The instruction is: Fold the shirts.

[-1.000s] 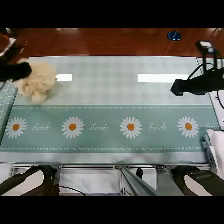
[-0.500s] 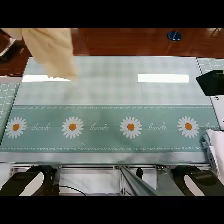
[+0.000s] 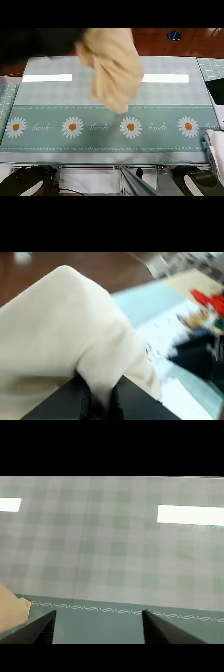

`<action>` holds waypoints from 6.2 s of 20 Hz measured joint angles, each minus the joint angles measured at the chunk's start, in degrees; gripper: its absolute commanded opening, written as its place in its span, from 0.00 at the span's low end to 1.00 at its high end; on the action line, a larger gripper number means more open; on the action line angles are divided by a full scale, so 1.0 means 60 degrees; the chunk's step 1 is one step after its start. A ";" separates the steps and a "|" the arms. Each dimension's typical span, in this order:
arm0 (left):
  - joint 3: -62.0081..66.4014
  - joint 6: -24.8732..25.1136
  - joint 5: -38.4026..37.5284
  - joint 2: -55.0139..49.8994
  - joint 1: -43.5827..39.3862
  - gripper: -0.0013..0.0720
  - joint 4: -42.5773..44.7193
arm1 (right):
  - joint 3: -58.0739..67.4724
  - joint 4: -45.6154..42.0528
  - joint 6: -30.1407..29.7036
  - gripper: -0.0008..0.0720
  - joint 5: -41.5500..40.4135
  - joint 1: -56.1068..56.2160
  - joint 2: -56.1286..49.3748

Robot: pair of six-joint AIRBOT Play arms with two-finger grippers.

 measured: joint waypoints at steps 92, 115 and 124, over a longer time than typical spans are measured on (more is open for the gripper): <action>-0.1432 -0.0441 -0.5209 0.1912 0.7654 0.06 0.0729 | 0.0219 0.3275 -0.1111 0.03 0.1803 -0.1107 0.0047; -0.3996 -0.0087 -0.4885 -0.3475 0.6317 0.97 0.0554 | -0.0973 0.2951 -0.1537 0.86 -0.0229 -0.4299 -0.6171; -0.6240 0.0353 -0.2371 -0.3920 0.3391 0.97 -0.2025 | -0.5377 0.4360 -0.2736 0.86 -0.0754 -0.5118 -0.4011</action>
